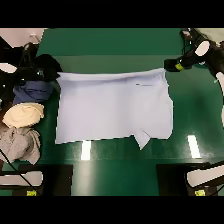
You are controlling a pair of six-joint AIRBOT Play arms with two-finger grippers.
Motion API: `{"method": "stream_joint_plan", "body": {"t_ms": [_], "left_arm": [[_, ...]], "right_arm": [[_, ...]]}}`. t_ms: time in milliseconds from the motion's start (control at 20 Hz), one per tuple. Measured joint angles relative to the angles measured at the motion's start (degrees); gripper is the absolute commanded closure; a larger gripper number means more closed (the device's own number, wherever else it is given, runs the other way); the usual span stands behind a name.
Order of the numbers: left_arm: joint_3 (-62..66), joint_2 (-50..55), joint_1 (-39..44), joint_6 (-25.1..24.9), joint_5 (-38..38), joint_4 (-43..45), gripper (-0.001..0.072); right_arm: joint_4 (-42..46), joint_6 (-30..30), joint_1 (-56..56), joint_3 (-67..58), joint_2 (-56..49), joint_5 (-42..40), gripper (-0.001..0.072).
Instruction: Fold the shirts.
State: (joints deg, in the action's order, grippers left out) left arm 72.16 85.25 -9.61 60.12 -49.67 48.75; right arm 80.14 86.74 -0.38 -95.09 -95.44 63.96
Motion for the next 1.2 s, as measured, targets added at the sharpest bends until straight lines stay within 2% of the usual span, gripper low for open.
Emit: {"method": "stream_joint_plan", "body": {"t_ms": [150,350,400,450,500,550,600,650,950,1200], "left_arm": [[-0.02,0.04,0.0,1.57,-6.97,6.82,0.0684],[-0.07,0.24,0.0,3.56,-11.08,12.44,0.0683],[-0.09,0.28,0.0,3.82,-11.78,13.18,0.0638],[-0.09,0.33,0.0,4.0,-12.41,13.73,0.036],[-0.09,0.35,0.0,4.26,-12.92,14.27,0.0131],[-0.09,0.37,-0.04,4.98,-13.55,14.53,0.0126],[-0.09,0.37,-0.02,5.88,-13.99,14.71,0.0136],[-0.09,0.33,0.0,6.99,-14.62,14.93,0.02],[-1.81,-4.35,-2.05,12.96,-22.08,16.52,0.0205],[-16.46,-15.98,-3.28,14.73,-26.16,16.85,0.0206]], "right_arm": [[0.48,-0.48,0.33,4.35,1.25,3.08,0.07],[0.68,-0.59,0.42,11.02,2.99,2.58,0.0696],[0.66,-0.61,0.46,12.26,3.23,2.58,0.0693],[0.61,-0.63,0.46,13.25,3.43,2.6,0.0664],[0.52,-0.61,0.46,14.12,3.54,2.8,0.0462],[-0.07,-0.61,0.44,14.71,3.61,3.23,0.0331],[-1.05,-0.66,0.37,15.1,3.67,3.67,0.033],[-2.12,-0.66,0.28,15.19,3.72,4.28,0.0331],[-10.45,-2.78,-3.87,13.31,6.6,12.98,0.0334],[-14.64,-5.09,-7.61,19.28,15.61,13.97,0.0335]]}}
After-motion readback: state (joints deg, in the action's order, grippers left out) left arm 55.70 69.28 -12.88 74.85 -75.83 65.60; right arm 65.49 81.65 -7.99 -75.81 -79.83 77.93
